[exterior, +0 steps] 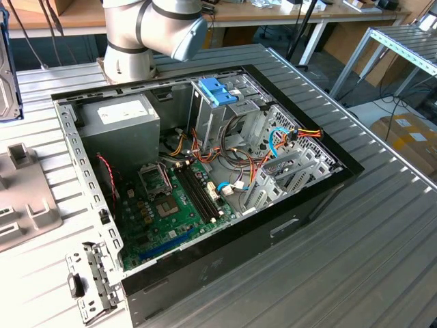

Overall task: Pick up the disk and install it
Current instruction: 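Pick up the disk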

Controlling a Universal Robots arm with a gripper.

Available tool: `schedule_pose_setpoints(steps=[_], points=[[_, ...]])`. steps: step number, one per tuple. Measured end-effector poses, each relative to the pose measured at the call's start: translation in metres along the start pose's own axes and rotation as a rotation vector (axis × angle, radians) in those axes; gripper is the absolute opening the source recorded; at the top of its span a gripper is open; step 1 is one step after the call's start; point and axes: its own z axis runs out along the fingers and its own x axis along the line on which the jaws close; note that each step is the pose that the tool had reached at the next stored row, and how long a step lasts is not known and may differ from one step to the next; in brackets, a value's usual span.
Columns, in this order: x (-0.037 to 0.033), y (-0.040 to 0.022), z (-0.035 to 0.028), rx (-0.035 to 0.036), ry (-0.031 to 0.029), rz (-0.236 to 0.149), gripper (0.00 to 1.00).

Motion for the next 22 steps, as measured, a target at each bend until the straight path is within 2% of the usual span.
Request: schedule_pose_setpoints(steps=[14,22], points=[[0.0050,-0.0140,-0.0012,0.0001,-0.0001,0.000,0.37],[0.0083,-0.0188,-0.0018,0.0000,0.0000,0.000,0.37]])
